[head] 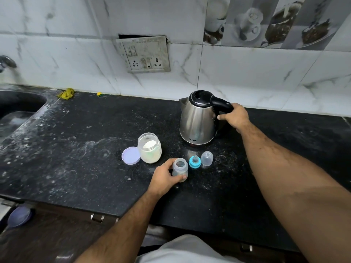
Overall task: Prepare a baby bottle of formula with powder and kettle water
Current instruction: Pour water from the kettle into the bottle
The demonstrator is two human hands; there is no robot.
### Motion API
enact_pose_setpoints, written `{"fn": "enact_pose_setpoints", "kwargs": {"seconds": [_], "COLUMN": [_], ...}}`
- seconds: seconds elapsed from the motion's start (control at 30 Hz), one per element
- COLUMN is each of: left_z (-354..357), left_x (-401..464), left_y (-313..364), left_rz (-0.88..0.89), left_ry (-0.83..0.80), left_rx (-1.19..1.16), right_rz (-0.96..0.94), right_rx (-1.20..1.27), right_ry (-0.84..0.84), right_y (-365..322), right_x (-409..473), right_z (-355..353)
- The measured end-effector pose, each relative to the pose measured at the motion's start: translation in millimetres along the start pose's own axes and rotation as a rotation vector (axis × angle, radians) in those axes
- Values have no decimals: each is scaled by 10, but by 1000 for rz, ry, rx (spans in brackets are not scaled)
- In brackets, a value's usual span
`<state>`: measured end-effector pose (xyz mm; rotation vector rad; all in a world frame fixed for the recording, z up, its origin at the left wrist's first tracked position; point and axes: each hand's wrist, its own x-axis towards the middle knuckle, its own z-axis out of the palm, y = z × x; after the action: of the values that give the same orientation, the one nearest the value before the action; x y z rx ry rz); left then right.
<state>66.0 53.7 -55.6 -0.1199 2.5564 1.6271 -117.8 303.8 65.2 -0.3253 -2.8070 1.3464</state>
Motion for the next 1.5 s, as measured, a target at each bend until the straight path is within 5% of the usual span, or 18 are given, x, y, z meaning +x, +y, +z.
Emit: {"fn": "enact_pose_setpoints", "kwargs": {"seconds": [0.33, 0.8, 1.5], "left_z": [19, 37, -96], "left_x": [27, 16, -52], "left_y": [-28, -24, 23], "left_rz": [-3, -26, 30], "left_ry": [11, 12, -97], "left_rx": [1, 19, 46], "right_rz": [-15, -80, -59], "right_rx": [237, 309, 374], "right_ry": [-254, 70, 274], "right_y": [101, -231, -448], "right_x": [-66, -377, -1707], "right_z": [-62, -80, -680]}}
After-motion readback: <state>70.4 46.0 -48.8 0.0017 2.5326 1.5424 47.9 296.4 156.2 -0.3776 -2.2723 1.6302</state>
